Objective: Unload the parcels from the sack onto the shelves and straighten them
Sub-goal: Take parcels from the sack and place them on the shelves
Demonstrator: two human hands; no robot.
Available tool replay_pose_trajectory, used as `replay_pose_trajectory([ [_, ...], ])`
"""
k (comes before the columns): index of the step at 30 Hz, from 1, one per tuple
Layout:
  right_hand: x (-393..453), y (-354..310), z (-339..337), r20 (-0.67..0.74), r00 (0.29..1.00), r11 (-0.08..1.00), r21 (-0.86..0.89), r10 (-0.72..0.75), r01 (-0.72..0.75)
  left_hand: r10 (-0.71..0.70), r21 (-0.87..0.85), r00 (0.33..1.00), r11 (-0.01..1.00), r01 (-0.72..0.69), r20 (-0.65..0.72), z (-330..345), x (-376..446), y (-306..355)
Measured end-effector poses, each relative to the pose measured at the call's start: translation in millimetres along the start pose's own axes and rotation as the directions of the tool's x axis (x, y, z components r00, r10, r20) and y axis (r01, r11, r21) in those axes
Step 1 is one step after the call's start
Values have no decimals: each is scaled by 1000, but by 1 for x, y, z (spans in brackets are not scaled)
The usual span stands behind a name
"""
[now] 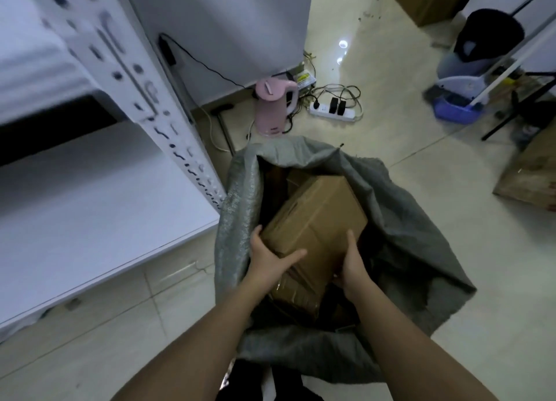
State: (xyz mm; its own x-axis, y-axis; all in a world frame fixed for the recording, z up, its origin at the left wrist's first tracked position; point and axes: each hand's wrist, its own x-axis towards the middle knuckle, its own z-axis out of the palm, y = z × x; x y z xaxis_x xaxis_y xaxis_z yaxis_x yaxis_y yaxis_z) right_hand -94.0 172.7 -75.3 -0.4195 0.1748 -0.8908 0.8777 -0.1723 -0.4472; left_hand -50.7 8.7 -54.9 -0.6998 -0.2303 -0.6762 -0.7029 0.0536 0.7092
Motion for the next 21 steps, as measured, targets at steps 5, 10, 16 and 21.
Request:
replay_pose_trajectory([
  [5, -92, -37, -27, 37, 997, 991, 110, 69, -73, 114, 327, 985, 933, -152, 131, -66, -100, 15],
  [10, -159, -68, -33, 318, 936, 987, -1, 152, -160, 308, 611, 934, 708, -353, 182, -125, -164, 42],
  [16, -212, -77, -9, 406, 908, 993, -93, 105, -73, 273, 574, 958, 772, -273, 87, -153, -205, 72],
  [21, -240, -74, 5, 449, 893, 975, -197, -6, 105, 21, 141, 984, 989, -47, 176, -177, -231, 87],
])
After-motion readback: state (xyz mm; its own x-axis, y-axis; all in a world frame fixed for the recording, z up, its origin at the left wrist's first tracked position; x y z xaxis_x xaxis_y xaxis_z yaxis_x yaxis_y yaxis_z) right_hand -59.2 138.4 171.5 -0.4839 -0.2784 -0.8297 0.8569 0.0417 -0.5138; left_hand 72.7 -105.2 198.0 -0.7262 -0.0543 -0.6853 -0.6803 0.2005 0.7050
